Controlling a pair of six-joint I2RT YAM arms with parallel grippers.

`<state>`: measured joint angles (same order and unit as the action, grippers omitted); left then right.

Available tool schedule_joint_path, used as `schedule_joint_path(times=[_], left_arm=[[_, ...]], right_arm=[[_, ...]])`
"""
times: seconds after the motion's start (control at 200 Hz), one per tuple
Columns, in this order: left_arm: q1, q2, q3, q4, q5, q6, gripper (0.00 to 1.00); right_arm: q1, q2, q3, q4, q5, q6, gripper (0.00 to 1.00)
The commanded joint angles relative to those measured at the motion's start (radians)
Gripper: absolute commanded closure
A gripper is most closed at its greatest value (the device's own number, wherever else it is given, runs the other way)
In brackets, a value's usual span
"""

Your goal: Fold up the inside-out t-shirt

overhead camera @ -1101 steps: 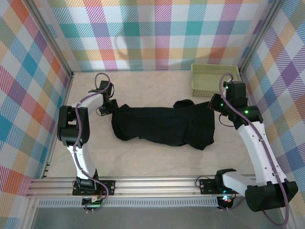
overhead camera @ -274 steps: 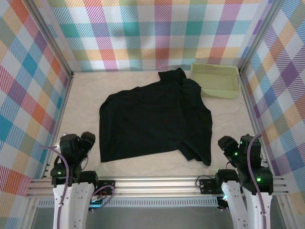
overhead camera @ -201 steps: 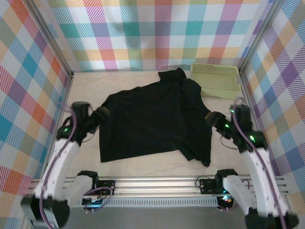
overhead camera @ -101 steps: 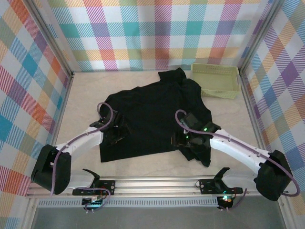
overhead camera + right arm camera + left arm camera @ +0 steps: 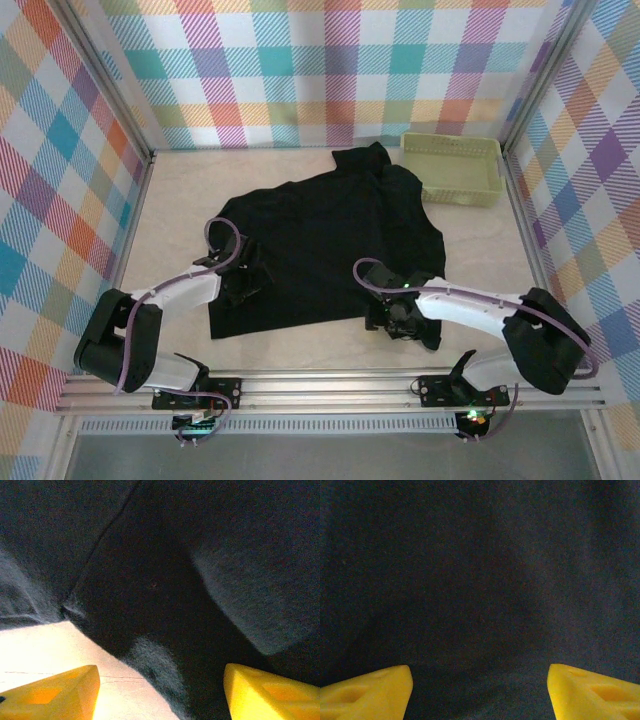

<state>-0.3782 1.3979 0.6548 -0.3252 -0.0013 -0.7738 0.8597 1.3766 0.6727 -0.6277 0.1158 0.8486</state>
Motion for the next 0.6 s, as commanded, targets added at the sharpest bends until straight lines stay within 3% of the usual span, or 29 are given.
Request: schedule_joint_path(times=[0.0, 0.255, 0.45, 0.595], left_arm=[[0.046, 0.007, -0.038, 0.005, -0.002, 0.004, 0.27], [0.11, -0.032, -0.029, -0.052, -0.035, 0.074, 0.26], [0.11, -0.082, -0.017, -0.09, -0.048, 0.106, 0.26], [0.11, -0.112, -0.012, -0.104, -0.066, 0.124, 0.25]], right_arm=[[0.052, 0.028, -0.016, 0.049, -0.047, 0.067, 0.34], [0.205, 0.042, 0.062, 0.021, -0.039, 0.109, 0.41], [0.219, -0.041, 0.116, -0.073, 0.055, 0.083, 0.53], [0.219, -0.019, 0.101, -0.068, 0.057, 0.086, 0.54]])
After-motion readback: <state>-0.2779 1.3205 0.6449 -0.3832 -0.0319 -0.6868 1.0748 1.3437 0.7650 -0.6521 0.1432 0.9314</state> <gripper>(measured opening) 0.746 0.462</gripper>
